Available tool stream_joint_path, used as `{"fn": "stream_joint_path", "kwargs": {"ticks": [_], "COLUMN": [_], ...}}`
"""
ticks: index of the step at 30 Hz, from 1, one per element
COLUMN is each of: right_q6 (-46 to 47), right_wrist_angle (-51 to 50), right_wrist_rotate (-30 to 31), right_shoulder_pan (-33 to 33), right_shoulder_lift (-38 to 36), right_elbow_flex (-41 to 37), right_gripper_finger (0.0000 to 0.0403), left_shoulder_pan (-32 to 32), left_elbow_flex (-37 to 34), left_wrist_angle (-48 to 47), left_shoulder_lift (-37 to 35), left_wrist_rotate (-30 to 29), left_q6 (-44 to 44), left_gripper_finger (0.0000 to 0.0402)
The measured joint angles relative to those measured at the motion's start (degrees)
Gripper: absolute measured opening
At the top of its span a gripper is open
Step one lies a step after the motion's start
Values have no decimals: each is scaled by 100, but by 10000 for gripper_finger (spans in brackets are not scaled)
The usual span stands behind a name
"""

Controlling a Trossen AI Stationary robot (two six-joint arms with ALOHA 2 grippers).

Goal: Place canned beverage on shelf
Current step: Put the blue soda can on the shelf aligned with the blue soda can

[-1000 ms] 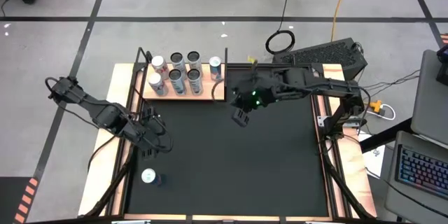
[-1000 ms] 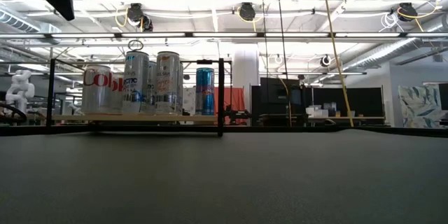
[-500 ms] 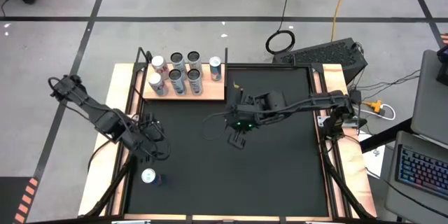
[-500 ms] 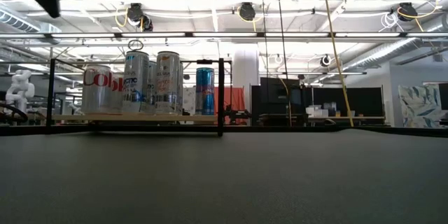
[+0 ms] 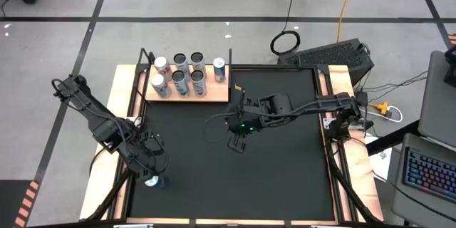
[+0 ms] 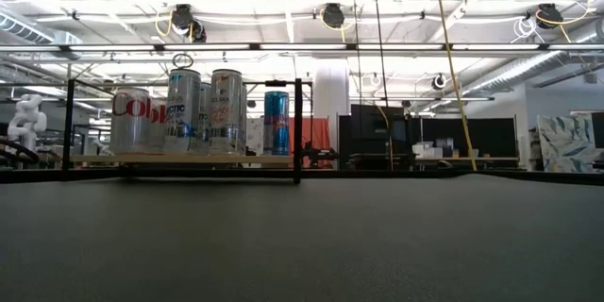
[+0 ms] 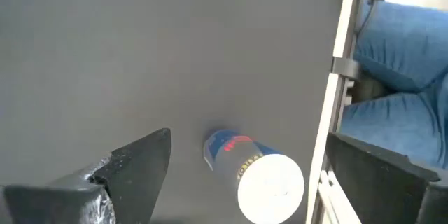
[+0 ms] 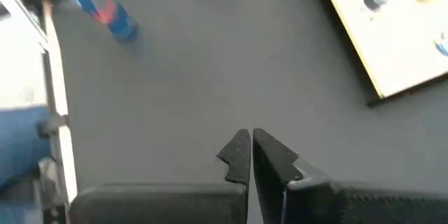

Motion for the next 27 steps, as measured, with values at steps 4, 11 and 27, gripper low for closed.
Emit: {"fn": "stream_joint_path", "kwargs": {"ticks": [4,11,27], "right_q6": [4,30,436], "right_wrist_angle": [378,559,938], "right_wrist_rotate": [-4,-7,-7], "right_shoulder_pan": [-11,-11,-52], "right_shoulder_lift": [0,0,0], "right_elbow_flex": [0,0,0], "right_gripper_finger": [0,0,0], "left_shoulder_pan": [1,1,-145], "left_elbow_flex": [0,0,0], "left_wrist_angle": [0,-10,-85], "left_shoulder_lift": [0,40,750], "left_wrist_rotate": [2,443,667], "left_q6": [-104,-378,-545], "left_gripper_finger": [382,382,382]}}
